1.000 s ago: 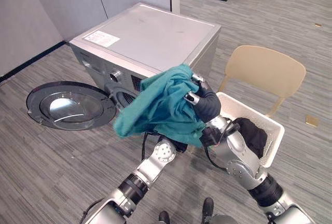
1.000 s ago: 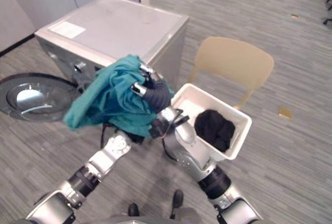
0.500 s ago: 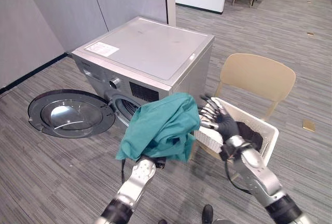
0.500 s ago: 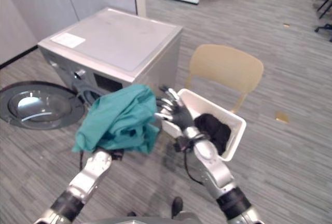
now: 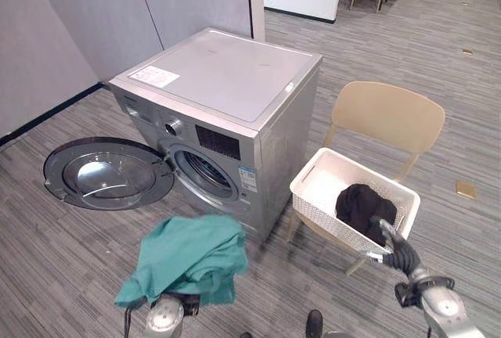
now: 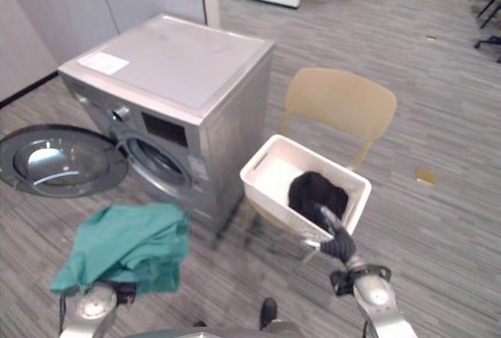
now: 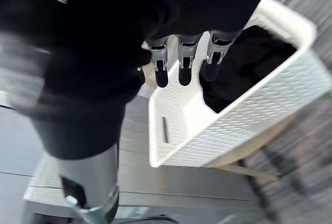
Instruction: Grab the laundry basket,head to the washer,open it,put in the laundry and shut it.
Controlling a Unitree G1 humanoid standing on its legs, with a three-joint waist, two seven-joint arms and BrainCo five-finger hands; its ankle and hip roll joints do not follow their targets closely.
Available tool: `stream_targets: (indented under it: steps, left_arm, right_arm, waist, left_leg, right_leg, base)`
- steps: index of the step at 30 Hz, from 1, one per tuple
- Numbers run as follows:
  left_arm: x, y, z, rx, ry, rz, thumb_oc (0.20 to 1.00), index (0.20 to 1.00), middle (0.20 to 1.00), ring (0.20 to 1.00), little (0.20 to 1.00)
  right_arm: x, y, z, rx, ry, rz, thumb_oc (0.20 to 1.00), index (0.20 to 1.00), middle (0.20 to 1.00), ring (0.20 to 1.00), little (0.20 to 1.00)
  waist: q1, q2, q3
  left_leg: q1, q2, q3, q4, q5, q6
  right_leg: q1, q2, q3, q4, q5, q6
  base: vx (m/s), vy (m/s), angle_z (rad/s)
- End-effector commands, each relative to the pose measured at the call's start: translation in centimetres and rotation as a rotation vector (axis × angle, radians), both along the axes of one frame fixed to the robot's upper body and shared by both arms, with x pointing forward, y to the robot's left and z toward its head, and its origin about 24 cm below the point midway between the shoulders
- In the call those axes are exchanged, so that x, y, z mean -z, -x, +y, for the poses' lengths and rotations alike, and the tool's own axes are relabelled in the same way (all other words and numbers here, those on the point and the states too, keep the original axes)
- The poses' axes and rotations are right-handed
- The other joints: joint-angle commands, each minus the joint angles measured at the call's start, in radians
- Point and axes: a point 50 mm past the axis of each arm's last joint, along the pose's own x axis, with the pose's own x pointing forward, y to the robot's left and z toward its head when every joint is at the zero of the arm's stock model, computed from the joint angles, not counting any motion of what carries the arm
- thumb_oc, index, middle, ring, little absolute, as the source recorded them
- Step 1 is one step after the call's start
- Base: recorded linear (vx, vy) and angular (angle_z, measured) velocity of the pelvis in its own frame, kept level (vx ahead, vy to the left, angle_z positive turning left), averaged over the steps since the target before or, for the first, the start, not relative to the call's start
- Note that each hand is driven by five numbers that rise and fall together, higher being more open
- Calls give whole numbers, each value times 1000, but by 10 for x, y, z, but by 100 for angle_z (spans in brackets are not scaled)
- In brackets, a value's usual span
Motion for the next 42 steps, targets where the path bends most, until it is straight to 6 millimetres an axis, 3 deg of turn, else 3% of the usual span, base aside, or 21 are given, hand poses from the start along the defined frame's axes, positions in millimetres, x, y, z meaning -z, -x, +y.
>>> stream_targets:
  steps: [1, 2, 7, 13, 17, 18, 20, 25, 26, 28, 30, 33, 34, 36, 39, 41, 42]
  left_arm:
    - [-8, -13, 17, -32, -32, -39, 200, 200, 200, 200, 200]
    - [0, -3, 19, -51, -34, 12, 200, 200, 200, 200, 200]
    - [9, -2, 22, -109, -22, 52, 200, 200, 200, 200, 200]
    - [5, -22, 18, -90, -35, 21, 200, 200, 200, 200, 200]
    - [-6, -42, 8, -42, -32, -48, 200, 200, 200, 200, 200]
    - [-9, -48, 7, -32, -32, -64, 200, 200, 200, 200, 200]
    - [-8, -49, 3, -11, -29, -60, 200, 200, 200, 200, 200]
    - [-15, -52, 11, -7, -61, -82, 200, 200, 200, 200, 200]
    - [-22, -58, 15, -8, -82, -110, 200, 200, 200, 200, 200]
    - [-26, -63, 16, -17, -87, -136, 200, 200, 200, 200, 200]
    - [-24, -63, 16, -23, -89, -131, 200, 200, 200, 200, 200]
    - [-22, -64, 11, -9, -83, -126, 200, 200, 200, 200, 200]
    - [-22, -64, 8, 0, -80, -127, 200, 200, 200, 200, 200]
    - [-21, -64, 5, 16, -76, -121, 200, 200, 200, 200, 200]
    - [-16, -61, 0, 39, -65, -102, 200, 200, 200, 200, 200]
    - [-15, -59, -4, 54, -50, -95, 200, 200, 200, 200, 200]
    - [-15, -59, -4, 54, -50, -95, 200, 200, 200, 200, 200]
  right_arm:
    - [-8, -23, 8, -36, 51, -89, 1000, 1000, 1000, 1000, 1000]
    - [0, -23, 6, -36, 84, -49, 1000, 1000, 1000, 1000, 1000]
    - [7, -32, 7, -28, 105, -33, 1000, 1000, 1000, 1000, 1000]
    - [5, -44, 6, -8, 120, -57, 1000, 1000, 1000, 1000, 1000]
    - [12, -41, 4, 20, 147, -21, 1000, 1000, 1000, 1000, 1000]
    - [15, -40, 5, 26, 146, -7, 1000, 1000, 1000, 1000, 1000]
    - [19, -39, 8, 16, 145, 15, 1000, 1000, 1000, 1000, 1000]
    - [17, -52, 29, -45, 114, -9, 1000, 1000, 1000, 1000, 1000]
    - [11, -61, 38, -75, 104, -45, 1000, 1000, 1000, 1000, 1000]
    - [5, -67, 43, -93, 96, -74, 1000, 1000, 1000, 1000, 1000]
    - [1, -70, 46, -104, 83, -98, 1000, 1000, 1000, 1000, 1000]
    - [0, -69, 45, -102, 79, -101, 1000, 1000, 1000, 1000, 1000]
    - [1, -67, 43, -96, 86, -94, 1000, 1000, 1000, 1000, 1000]
    - [7, -62, 40, -87, 98, -65, 1000, 1000, 1000, 1000, 1000]
    - [19, -48, 32, -63, 103, -2, 1000, 1000, 1000, 1000, 1000]
    - [24, -42, 25, -50, 118, 33, 1000, 1000, 1000, 1000, 1000]
    - [24, -42, 25, -50, 118, 33, 1000, 1000, 1000, 1000, 1000]
  waist:
    - [10, -33, 18]
    - [16, -30, 31]
    - [33, -36, 98]
    - [51, -41, 136]
    - [18, -42, 134]
    - [-13, -44, 124]
    - [-21, -50, 118]
    - [16, -81, 124]
    - [21, -85, 132]
    - [8, -74, 141]
    - [-1, -60, 152]
    - [-18, -48, 169]
    - [-24, -52, 176]
    - [-31, -51, 178]
    - [-43, -60, 165]
    - [-49, -70, 160]
    - [-49, -70, 160]
  left_leg:
    - [-36, -42, -42, 0, -7, -7]
    - [-34, -42, -47, 0, 0, -3]
    - [-120, -42, -69, 101, -5, 1]
    - [-239, -45, -77, 155, 10, -10]
    - [-234, 31, 181, 195, -34, -17]
    - [-189, 81, 322, 178, -41, -26]
    - [-193, 74, 314, 194, -47, -25]
    - [-206, 27, 272, 190, -85, 17]
    - [-192, -5, 235, 166, -96, 37]
    - [-158, -31, 195, 120, -98, 44]
    - [-128, -46, 169, 89, -95, 50]
    - [-98, -68, 124, 72, -99, 58]
    - [-107, -76, 118, 80, -84, 64]
    - [-102, -88, 84, 109, -103, 67]
    - [-100, -87, 67, 192, -139, 41]
    - [-137, -51, 86, 322, -136, 14]
    - [-138, -51, 86, 322, -137, 14]
  right_leg:
    - [82, -24, 45, 29, -147, 89]
    - [78, -22, 51, 39, -154, 84]
    - [38, -27, 49, 73, -160, 67]
    - [-18, -46, -14, 82, -157, 62]
    - [-14, -103, -166, 83, -174, 72]
    - [-3, -129, -248, 89, -171, 77]
    - [34, -144, -276, 91, -164, 84]
    - [30, -178, -243, 170, -175, 104]
    - [-32, -164, -161, 278, -194, 101]
    - [-95, -105, -34, 314, -220, 103]
    - [-152, -65, 19, 329, -218, 94]
    - [-210, -21, 52, 315, -204, 91]
    - [-237, -11, 58, 308, -171, 88]
    - [-240, -8, 64, 308, -167, 90]
    - [-168, -9, 70, 237, -169, 70]
    - [-114, -16, 54, 196, -170, 52]
    - [-114, -16, 54, 196, -170, 52]
  base:
    - [0, 0, 0]
    - [0, 0, 0]
    - [-126, -32, 3]
    - [-107, -14, 36]
    - [7, 68, 103]
    - [6, 105, 225]
    - [264, 278, 206]
    - [202, 228, 54]
    - [195, 148, 32]
    - [250, 160, 53]
    - [218, 84, 61]
    - [158, -12, 30]
    - [121, -76, 76]
    - [166, -110, 104]
    - [200, -173, 40]
    - [149, -151, 53]
    - [145, -113, 59]
